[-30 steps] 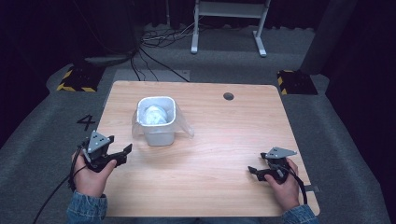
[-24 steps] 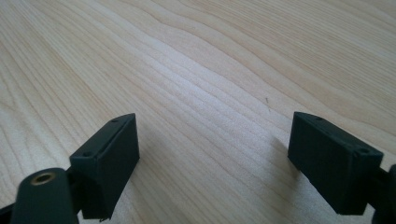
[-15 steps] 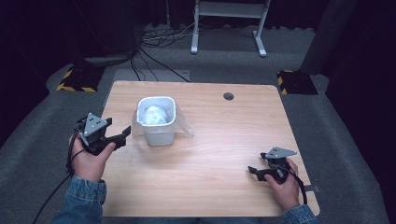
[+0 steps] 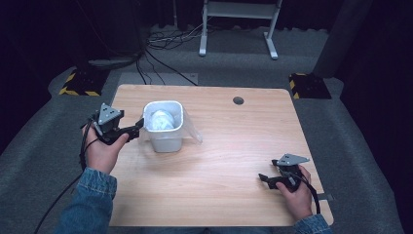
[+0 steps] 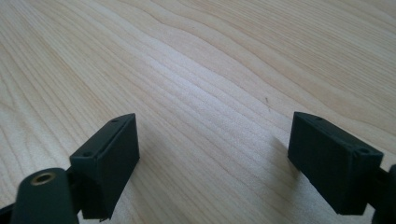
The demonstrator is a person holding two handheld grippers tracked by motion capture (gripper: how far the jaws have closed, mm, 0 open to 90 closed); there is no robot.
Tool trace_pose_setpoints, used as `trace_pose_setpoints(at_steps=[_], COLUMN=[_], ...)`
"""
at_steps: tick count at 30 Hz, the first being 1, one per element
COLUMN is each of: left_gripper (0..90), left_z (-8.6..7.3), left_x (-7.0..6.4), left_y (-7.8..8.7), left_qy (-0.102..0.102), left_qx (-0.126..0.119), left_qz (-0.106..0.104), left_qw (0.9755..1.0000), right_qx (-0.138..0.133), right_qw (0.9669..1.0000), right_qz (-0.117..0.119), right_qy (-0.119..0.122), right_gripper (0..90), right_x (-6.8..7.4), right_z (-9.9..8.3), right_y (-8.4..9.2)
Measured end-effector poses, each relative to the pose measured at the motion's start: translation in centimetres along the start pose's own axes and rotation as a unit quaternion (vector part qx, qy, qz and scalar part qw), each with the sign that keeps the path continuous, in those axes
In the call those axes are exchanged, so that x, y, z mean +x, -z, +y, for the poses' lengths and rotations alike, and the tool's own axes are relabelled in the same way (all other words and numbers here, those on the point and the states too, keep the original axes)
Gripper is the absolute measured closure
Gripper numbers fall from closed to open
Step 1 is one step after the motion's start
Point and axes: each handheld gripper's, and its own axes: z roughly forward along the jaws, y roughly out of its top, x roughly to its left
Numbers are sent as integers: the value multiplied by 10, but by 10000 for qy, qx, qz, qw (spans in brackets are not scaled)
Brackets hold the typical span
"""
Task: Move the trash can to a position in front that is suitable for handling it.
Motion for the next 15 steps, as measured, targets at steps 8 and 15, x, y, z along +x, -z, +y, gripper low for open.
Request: trace_pose_setpoints(at_steps=[8, 15], left_gripper=[228, 238], left_z=[2, -1], left_x=[-8, -12], left_y=[-25, -39], left_qy=[61, 33], left_qx=[11, 207], left_qz=[-98, -83], left_qw=[9999, 9997], right_qx=[0, 0], right_qw=[10000, 10000], right_qz=[0, -3], right_qy=[0, -1], right_gripper=[165, 165], right_x=[0, 0], right_z=[0, 0], right_y=[0, 0])
